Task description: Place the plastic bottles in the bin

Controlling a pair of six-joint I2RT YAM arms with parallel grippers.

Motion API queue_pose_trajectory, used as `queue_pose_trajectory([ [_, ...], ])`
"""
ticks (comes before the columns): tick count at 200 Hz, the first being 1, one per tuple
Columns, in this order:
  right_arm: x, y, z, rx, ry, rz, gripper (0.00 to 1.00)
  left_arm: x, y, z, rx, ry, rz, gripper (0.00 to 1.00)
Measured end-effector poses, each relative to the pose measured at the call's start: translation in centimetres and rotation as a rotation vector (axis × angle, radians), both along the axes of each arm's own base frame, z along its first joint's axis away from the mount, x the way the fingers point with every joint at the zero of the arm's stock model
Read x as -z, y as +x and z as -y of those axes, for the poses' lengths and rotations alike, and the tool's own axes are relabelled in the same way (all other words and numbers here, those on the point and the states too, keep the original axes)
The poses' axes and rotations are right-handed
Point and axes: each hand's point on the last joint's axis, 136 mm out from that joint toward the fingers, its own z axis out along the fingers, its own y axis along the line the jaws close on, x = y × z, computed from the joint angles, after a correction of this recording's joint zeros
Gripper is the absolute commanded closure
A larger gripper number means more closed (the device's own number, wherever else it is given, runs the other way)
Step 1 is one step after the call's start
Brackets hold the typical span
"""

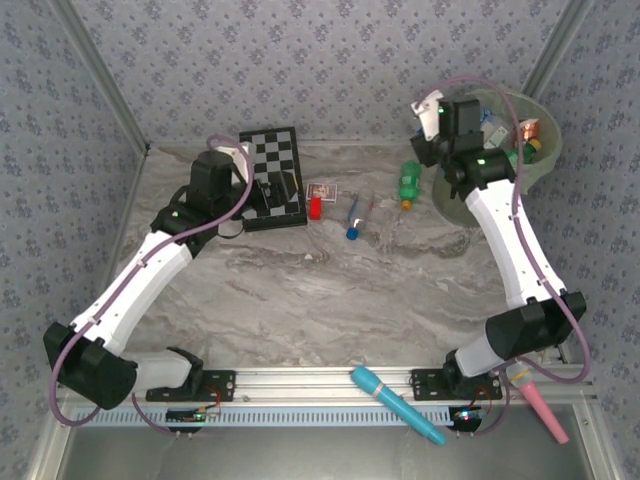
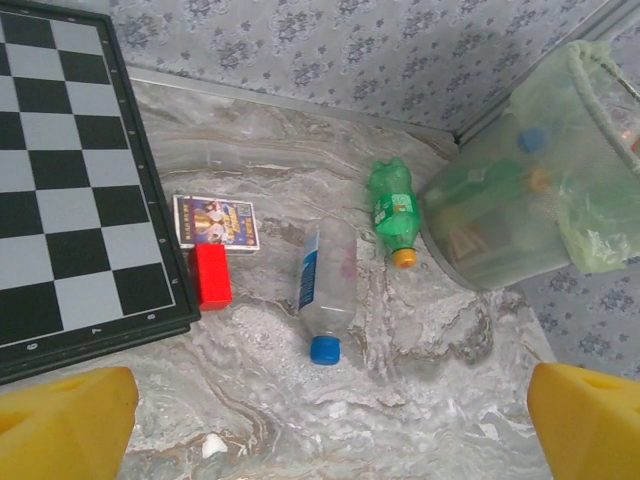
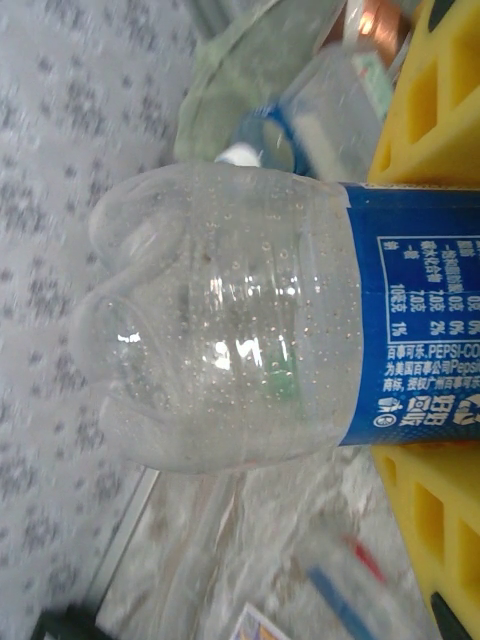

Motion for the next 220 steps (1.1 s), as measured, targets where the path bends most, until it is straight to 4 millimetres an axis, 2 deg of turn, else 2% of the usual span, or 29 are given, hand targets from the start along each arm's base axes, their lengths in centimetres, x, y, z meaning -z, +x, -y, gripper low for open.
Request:
queue_pose_trajectory([
  [28, -1.2, 0.7, 3.4, 0.059, -0.067, 0.043, 0.45, -0.2, 0.4, 0.6, 0.021, -0.009, -0.002, 0.0],
  [75, -3.6, 1.6, 7.0, 0.104, -0.23, 0.119, 0.45, -0.3, 0.9, 1.4, 0.043, -0.017, -0.011, 0.0],
  [100, -4.0, 2.0, 8.4, 0.128, -0.308, 0.14, 0.45, -0.9, 1.2, 1.7, 0.048, -0.023, -0.004, 0.0],
  [153, -2.3, 2.4, 10.5, 0.149, -0.41, 0.111, 0.45, -1.4, 1.2, 1.9, 0.06, -0.032, 0.002, 0.0],
  [189, -1.8, 2.6, 11.0, 0.146, -0.442, 0.096, 0.45, -1.4, 1.1, 1.9, 0.061, -0.033, 0.002, 0.0],
  [214, -1.7, 2.9, 11.0, 0.142, -0.451, 0.097, 0.42, -1.4, 1.1, 1.9, 0.061, -0.033, 0.002, 0.0],
  [220, -1.5, 3.1, 11.0, 0.141, -0.452, 0.093, 0.35, -1.4, 1.1, 1.9, 0.061, -0.033, 0.002, 0.0],
])
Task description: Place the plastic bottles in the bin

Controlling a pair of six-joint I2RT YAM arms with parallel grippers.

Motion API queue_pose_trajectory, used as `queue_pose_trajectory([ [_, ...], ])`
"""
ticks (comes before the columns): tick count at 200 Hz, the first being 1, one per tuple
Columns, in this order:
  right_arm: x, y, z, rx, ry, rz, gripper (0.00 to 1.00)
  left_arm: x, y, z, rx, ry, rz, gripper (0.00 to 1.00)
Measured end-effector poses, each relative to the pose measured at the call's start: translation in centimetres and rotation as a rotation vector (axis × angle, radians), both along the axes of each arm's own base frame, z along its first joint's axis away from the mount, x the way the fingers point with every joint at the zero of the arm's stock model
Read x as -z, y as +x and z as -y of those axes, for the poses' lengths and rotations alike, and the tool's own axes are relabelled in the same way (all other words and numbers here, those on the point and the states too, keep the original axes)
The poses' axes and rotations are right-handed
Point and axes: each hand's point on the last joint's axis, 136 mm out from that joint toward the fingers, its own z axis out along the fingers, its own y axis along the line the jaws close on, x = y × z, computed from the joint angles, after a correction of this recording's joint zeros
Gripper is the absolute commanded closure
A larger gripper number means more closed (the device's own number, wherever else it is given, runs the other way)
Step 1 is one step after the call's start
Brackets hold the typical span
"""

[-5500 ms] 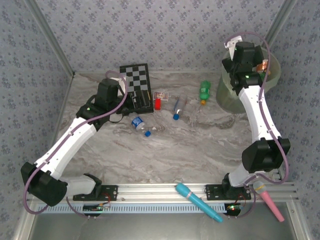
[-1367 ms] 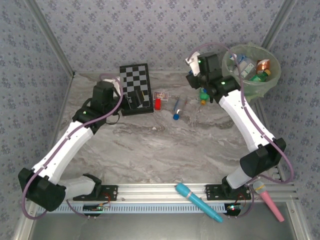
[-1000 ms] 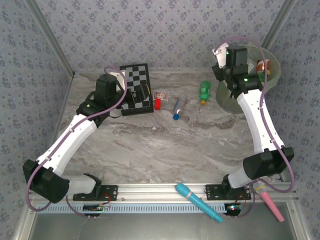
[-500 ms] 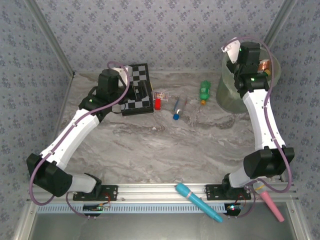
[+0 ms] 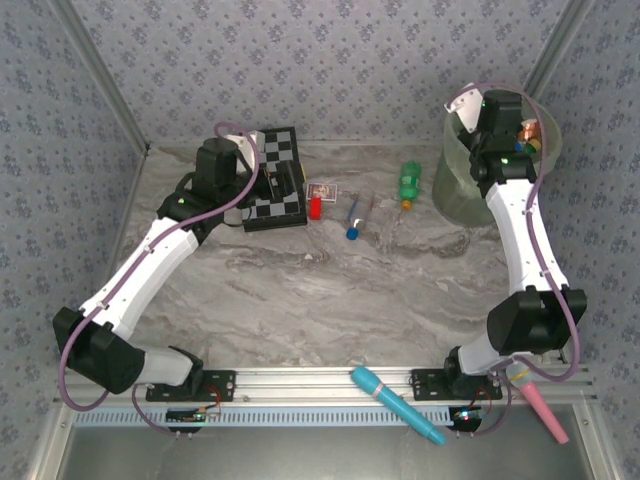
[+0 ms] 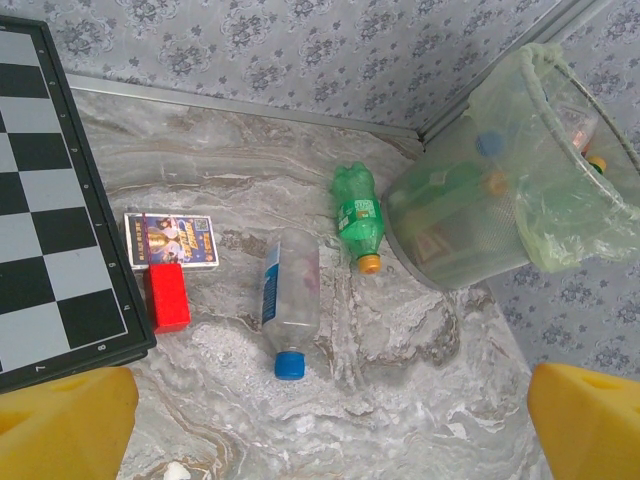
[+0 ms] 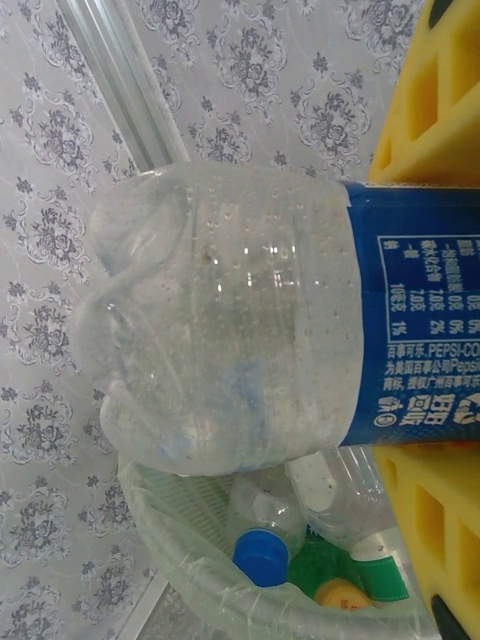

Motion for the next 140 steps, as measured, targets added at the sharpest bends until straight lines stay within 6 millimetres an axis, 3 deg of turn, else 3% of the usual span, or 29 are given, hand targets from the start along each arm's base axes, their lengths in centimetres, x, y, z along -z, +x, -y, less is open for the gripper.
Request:
queue_pose_trajectory([
  [5, 0.2, 0.1, 0.0, -0.001, -0.004, -0.006, 0.28, 0.0, 0.0, 0.0, 0.0, 0.0, 0.0, 0.0],
  [27, 1.3, 0.9, 0.0, 0.0, -0.014, -0.031, 0.24, 0.0, 0.0, 0.0, -0.001, 0.0, 0.0, 0.0],
  [37, 1.7, 1.1, 0.1, 0.001, -0.018, -0.04, 0.13, 0.0, 0.0, 0.0, -0.001, 0.0, 0.0, 0.0],
  [99, 1.5, 1.1, 0.3, 0.014, 0.009, -0.022, 0.11, 0.0, 0.0, -0.1, -0.002, 0.0, 0.0, 0.0],
  [140, 0.2, 0.1, -0.3, 0.003, 0.093, 0.027, 0.1, 0.5, -0.1, -0.1, -0.002, 0.005, -0.01, 0.0],
])
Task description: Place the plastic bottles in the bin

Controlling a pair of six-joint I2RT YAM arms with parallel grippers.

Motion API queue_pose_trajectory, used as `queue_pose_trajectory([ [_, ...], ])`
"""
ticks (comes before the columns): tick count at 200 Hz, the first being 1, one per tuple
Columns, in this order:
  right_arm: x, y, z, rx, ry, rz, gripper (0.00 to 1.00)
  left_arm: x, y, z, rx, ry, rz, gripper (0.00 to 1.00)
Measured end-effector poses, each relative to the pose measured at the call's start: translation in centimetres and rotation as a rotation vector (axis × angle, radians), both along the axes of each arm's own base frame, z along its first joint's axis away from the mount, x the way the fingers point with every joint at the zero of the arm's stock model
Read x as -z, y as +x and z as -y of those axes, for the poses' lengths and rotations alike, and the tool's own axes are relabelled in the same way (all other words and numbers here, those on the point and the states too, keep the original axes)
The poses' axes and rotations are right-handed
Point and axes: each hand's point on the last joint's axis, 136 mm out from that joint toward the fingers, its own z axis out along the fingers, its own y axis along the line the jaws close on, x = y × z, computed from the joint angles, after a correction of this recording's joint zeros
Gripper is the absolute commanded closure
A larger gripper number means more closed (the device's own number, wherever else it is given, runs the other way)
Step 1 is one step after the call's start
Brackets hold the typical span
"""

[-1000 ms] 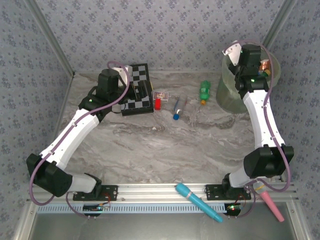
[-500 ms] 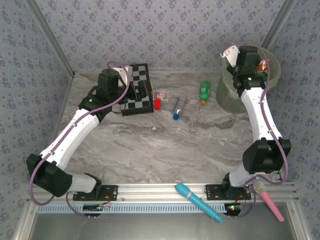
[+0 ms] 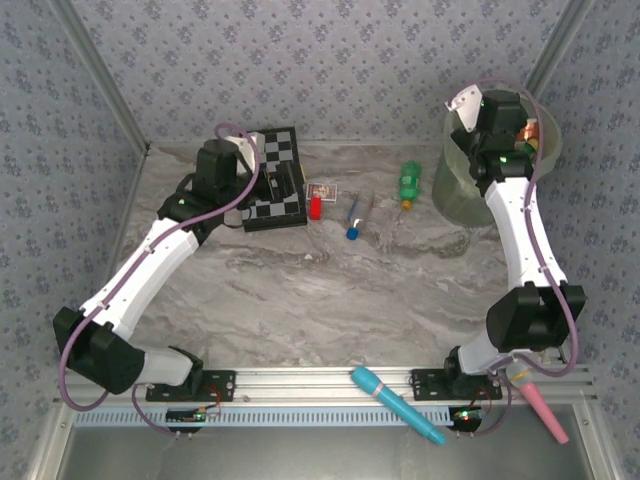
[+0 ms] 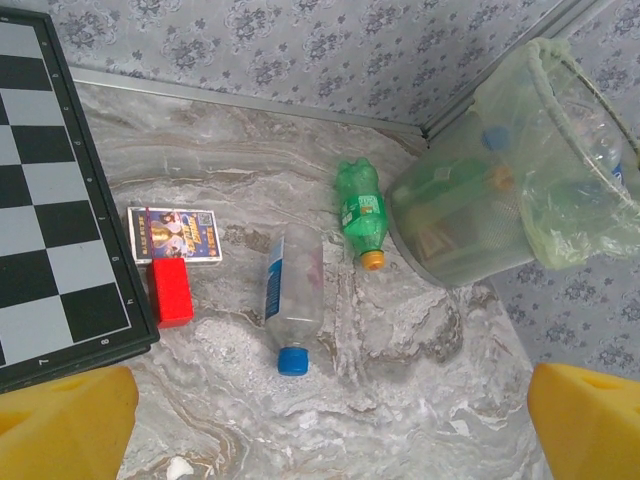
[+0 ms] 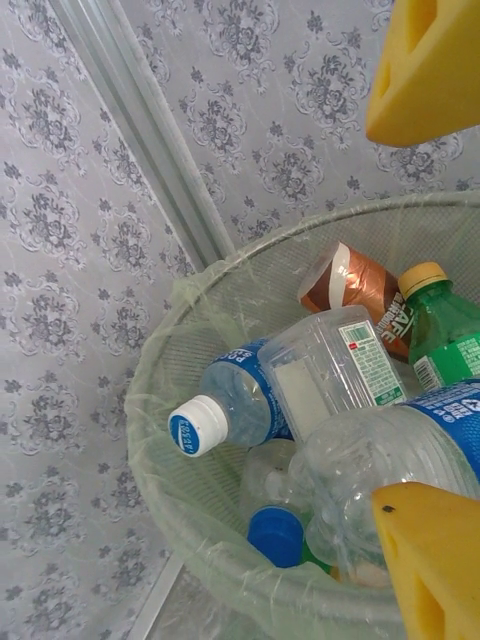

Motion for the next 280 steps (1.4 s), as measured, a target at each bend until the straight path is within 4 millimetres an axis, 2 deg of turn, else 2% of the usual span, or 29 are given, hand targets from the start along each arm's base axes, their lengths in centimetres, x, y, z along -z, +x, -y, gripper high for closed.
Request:
queue_pose_trajectory([
  [29, -1.1, -1.3, -0.9, -0.013, 0.109, 0.041, 0.0, 0.0, 0.0, 0.0, -0.001, 0.0, 0.0, 0.0],
  [67, -2.0, -3.1, -3.3, -0.052, 0.303, 0.081, 0.0, 0.2, 0.1, 0.0, -0.003, 0.001, -0.005, 0.0],
  [94, -1.0, -3.7, -6.2, -0.077, 0.408, 0.07, 0.0, 1.2, 0.5, 0.2, -0.003, 0.01, -0.029, 0.0],
  [156, 4.9, -3.5, -14.7, -0.1, 0.632, -0.069, 0.0, 5.2, 1.6, 0.7, 0.0, 0.063, -0.143, 0.0],
  [176, 8.2, -2.8, -17.5, -0.073, 0.695, -0.143, 0.0, 5.5, 2.0, 0.5, -0.013, 0.074, -0.163, 0.0],
  [187, 10.7, -2.5, -18.7, -0.038, 0.733, -0.199, 0.0, 5.5, 2.1, 0.3, -0.02, 0.078, -0.169, 0.0],
  [213, 16.5, -2.2, -20.4, 0.076, 0.792, -0.318, 0.0, 5.0, 2.4, 0.0, -0.034, 0.077, -0.165, 0.0],
  [232, 19.5, -2.2, -21.3, 0.157, 0.818, -0.386, 0.04, 4.8, 2.5, -0.2, -0.039, 0.076, -0.161, 0.0],
  [280, 23.2, -1.6, -22.6, 0.329, 0.928, -0.464, 0.13, 5.1, 1.7, -0.4, -0.016, 0.093, -0.183, 0.0],
])
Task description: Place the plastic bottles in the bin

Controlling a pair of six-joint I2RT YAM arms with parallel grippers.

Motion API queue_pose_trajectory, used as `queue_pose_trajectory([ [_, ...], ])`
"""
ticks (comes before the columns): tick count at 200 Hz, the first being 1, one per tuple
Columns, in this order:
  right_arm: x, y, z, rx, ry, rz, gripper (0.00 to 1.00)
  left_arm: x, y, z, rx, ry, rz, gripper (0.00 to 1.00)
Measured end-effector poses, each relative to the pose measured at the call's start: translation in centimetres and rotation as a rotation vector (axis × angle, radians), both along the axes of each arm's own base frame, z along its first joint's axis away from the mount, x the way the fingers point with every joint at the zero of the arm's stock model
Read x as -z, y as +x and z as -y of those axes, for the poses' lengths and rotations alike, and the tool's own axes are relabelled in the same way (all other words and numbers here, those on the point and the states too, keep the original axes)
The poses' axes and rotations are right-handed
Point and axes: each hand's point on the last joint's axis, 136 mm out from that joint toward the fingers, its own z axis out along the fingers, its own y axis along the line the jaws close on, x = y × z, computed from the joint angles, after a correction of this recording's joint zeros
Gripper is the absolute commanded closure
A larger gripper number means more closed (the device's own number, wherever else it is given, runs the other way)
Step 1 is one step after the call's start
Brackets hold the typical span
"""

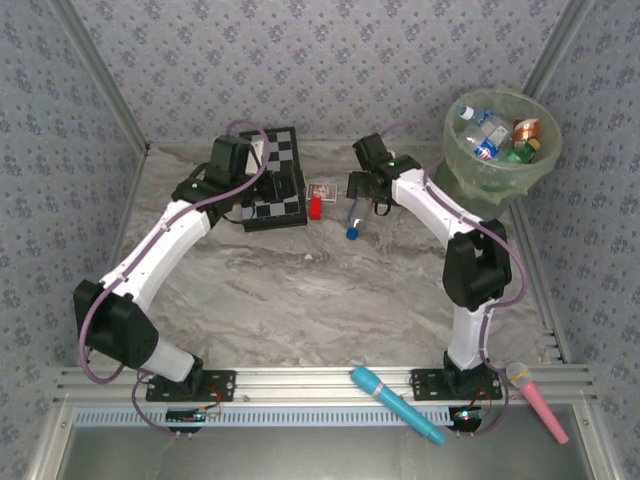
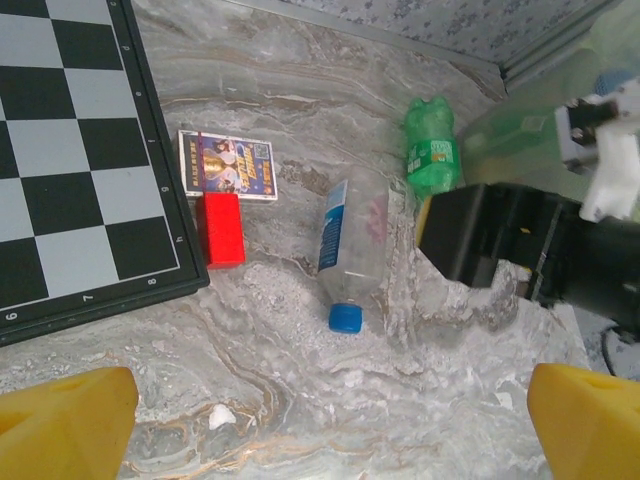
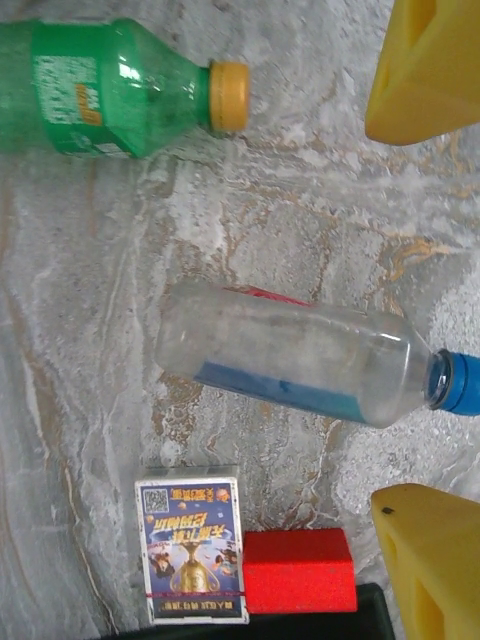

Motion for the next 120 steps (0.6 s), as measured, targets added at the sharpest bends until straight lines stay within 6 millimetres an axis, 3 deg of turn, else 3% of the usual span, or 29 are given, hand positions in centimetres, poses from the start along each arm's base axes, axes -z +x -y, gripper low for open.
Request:
queue_pose_trajectory([
  [66, 5.6, 1.1, -0.7, 0.132, 0.027, -0.136, 0.13, -2.5, -1.5, -1.0, 0.004, -0.009, 0.053, 0.0],
  [120, 8.9, 1.5, -1.1, 0.173, 0.04, -0.211, 0.15, -2.8, -1.9, -1.5, -0.004, 0.006, 0.057, 0.0],
])
